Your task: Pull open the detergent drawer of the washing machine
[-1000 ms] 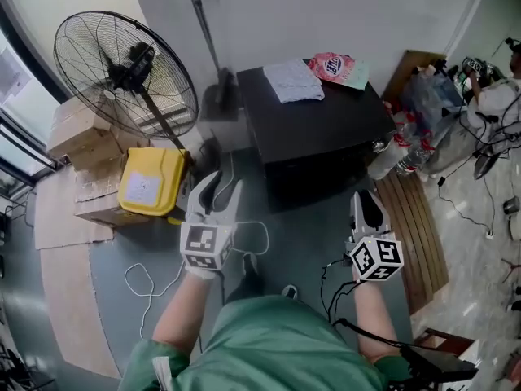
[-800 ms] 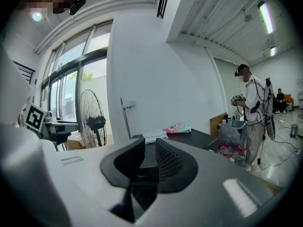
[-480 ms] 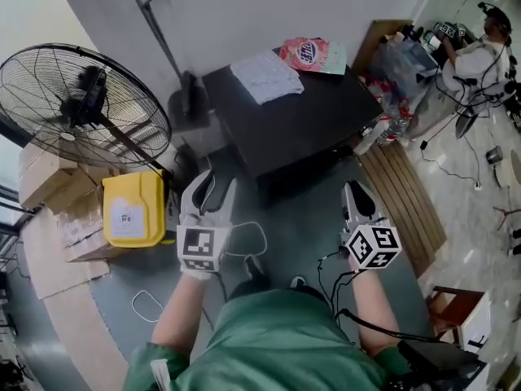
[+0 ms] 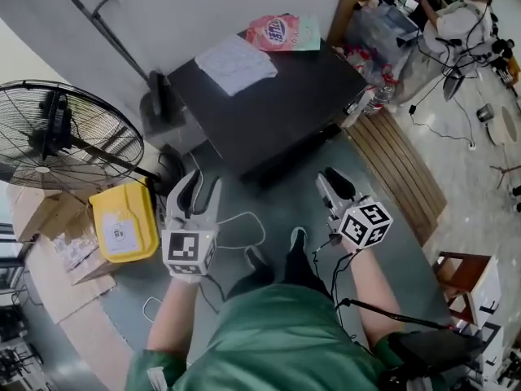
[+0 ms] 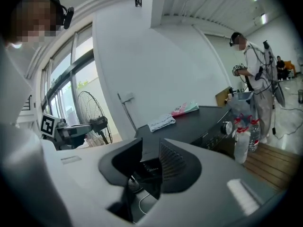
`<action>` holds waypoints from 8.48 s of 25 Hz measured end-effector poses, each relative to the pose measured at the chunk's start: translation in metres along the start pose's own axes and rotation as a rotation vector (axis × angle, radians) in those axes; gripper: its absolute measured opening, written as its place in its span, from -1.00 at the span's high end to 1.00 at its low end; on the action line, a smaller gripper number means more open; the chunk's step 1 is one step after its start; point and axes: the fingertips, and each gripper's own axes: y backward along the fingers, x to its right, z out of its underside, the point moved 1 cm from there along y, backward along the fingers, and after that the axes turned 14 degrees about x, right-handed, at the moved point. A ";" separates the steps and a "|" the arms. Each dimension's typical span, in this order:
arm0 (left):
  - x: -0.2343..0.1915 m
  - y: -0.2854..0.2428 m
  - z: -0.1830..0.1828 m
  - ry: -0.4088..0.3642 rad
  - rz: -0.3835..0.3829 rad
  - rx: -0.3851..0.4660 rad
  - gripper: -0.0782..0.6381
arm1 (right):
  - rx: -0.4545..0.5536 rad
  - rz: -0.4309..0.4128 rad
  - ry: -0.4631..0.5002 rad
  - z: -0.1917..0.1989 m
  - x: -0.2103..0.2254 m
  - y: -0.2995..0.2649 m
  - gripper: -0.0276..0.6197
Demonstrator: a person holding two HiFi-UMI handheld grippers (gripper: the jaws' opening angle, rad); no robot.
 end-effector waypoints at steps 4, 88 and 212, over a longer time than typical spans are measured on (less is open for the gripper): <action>0.009 -0.016 0.013 -0.004 -0.014 -0.038 0.31 | -0.035 -0.083 -0.079 0.025 0.026 -0.016 0.56; 0.021 0.008 0.102 0.097 -0.256 -0.389 0.31 | -0.113 -0.477 -0.837 0.205 0.084 -0.142 0.07; -0.002 -0.080 -0.138 0.067 -0.014 0.252 0.36 | 0.346 -0.071 0.446 -0.219 -0.058 -0.034 0.50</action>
